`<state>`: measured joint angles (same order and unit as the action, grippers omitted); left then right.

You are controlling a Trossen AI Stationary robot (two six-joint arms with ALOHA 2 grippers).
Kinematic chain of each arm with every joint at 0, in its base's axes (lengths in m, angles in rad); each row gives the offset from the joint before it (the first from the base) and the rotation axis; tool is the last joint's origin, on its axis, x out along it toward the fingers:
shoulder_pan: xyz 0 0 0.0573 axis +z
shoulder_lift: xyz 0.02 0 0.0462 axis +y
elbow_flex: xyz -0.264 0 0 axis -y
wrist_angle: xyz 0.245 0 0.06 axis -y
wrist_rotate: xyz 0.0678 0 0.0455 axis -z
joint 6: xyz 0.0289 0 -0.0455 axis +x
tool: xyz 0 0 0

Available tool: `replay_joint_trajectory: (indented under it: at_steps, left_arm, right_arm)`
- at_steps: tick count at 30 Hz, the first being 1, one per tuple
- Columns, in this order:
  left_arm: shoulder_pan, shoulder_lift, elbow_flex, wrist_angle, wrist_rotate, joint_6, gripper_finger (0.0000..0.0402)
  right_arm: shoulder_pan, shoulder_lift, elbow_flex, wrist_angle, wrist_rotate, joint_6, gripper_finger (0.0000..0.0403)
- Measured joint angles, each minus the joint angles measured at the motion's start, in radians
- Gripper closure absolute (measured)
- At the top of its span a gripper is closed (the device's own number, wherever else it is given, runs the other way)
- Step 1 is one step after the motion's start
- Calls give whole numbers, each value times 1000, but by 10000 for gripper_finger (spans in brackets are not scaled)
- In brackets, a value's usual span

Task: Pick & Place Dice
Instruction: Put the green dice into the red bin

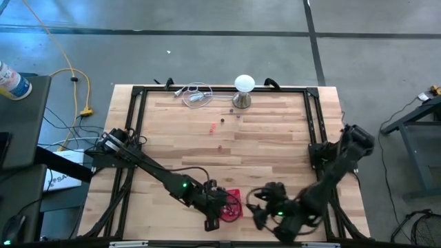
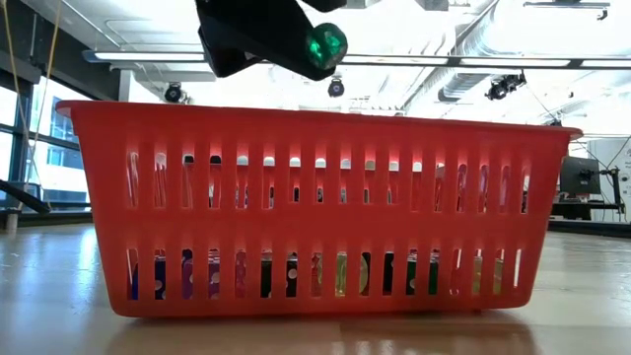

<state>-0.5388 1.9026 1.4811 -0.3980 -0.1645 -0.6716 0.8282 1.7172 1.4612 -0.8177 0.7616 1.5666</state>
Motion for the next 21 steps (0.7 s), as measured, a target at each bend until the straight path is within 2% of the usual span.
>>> replay_joint_trajectory:
  at_steps: [3,7,13,21]
  left_arm:
    - [-1,0,0,1,-3,6,238]
    - [-1,0,0,2,-4,6,238]
    - [-1,0,0,-10,-7,6,238]
    - [-1,-1,0,-35,-18,2,238]
  right_arm:
    - [-46,61,0,43,-36,-23,147]
    - [-110,137,0,176,-109,-140,147]
    - [-198,190,0,405,-293,-299,147]
    - [-220,192,0,409,-282,-402,147]
